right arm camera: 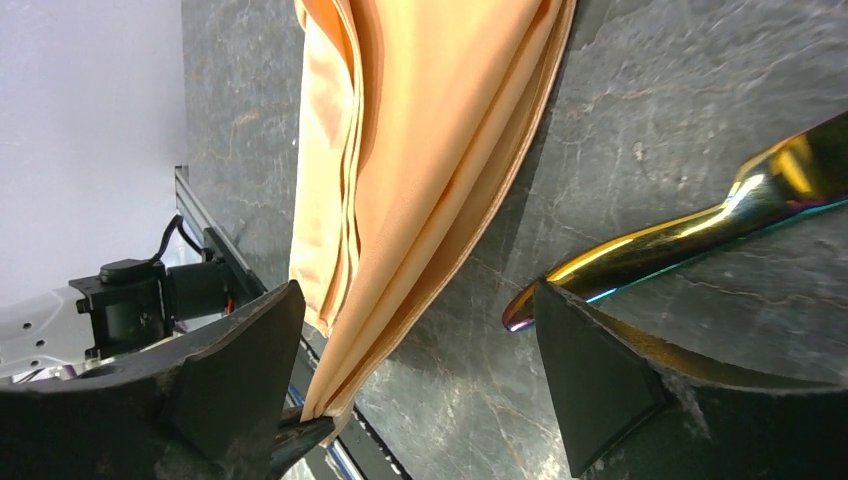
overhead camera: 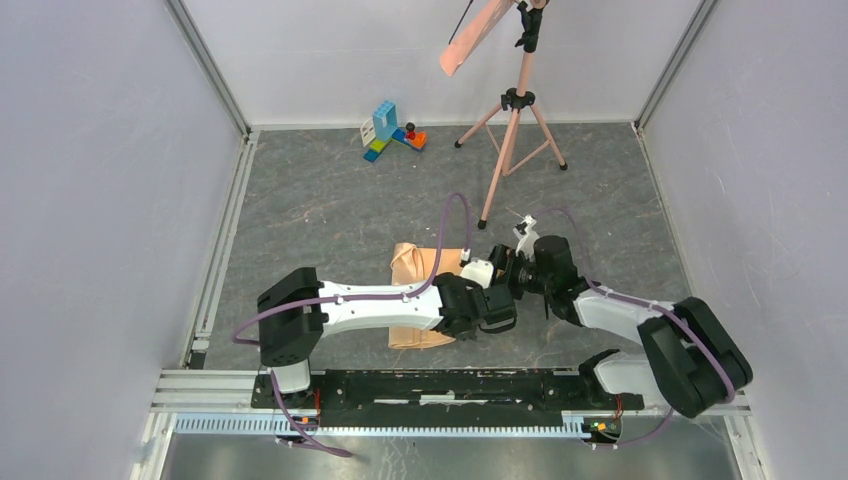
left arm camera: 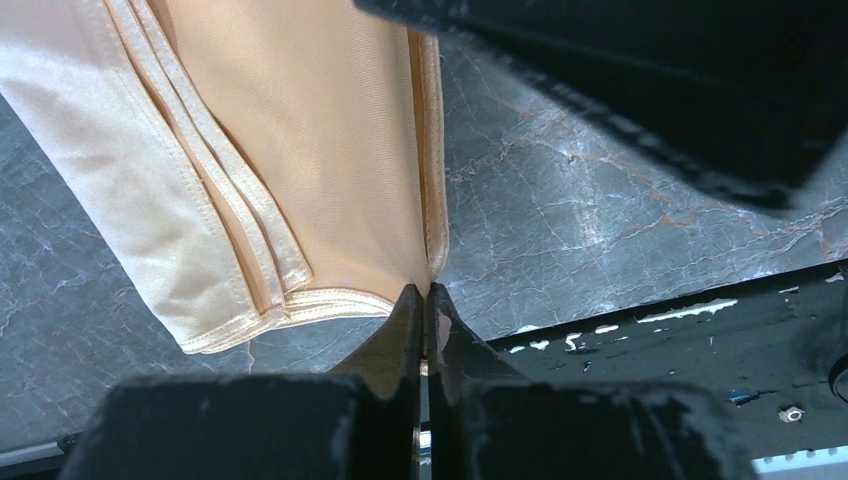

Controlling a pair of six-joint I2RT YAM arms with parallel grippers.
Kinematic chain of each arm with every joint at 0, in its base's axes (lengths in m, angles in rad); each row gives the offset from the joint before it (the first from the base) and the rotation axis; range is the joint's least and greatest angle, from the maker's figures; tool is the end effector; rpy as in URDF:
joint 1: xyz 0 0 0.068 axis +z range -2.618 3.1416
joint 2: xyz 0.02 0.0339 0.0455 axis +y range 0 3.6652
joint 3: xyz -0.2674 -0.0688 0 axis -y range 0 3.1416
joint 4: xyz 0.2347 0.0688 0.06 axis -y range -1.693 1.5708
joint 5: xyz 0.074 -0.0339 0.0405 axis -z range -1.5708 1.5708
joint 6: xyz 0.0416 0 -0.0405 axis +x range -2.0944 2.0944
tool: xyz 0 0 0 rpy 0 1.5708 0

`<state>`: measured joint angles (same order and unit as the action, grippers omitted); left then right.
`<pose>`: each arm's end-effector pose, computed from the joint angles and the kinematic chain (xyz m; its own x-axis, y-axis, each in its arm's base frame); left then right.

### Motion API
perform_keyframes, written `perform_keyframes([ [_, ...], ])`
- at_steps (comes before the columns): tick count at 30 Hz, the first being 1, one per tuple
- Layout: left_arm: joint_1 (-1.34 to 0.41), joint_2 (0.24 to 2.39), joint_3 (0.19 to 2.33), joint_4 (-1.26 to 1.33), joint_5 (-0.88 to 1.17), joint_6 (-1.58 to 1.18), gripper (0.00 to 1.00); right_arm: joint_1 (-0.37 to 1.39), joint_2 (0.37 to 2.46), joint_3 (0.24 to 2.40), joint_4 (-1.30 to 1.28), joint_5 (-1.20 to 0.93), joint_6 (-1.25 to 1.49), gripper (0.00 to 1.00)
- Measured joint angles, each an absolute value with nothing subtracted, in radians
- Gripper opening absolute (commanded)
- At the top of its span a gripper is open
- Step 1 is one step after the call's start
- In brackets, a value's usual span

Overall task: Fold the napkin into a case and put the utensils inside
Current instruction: Pick up the 2/3-rectangle-folded napkin at the center of the board.

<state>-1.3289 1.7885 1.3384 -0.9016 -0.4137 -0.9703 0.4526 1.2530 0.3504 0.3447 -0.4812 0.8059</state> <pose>0.0976 -0.3257 0.2171 -0.8483 0.2845 -0.4466 0.2976 0.9538 0.0424 0.1921 0.1148 0.1618 -0.8641 0.2909 -0.4107 -0.1695 0.6001 0.7817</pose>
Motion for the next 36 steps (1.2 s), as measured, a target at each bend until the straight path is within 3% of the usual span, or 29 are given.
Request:
perform_keyframes([
  [8,-1.328,1.767,1.334,-0.901,-0.416,-0.964,0.02,0.498,1.4,0.367,0.449,-0.517,0.897,0.92],
  [14,-1.328,1.756,1.322,-0.894,-0.416,-0.964,0.02,0.512,1.457,0.366,0.537,-0.515,0.968,0.86],
  [36,-1.325,1.749,1.304,-0.859,-0.408,-0.963,0.02,0.516,1.604,0.37,0.681,-0.441,1.031,0.41],
])
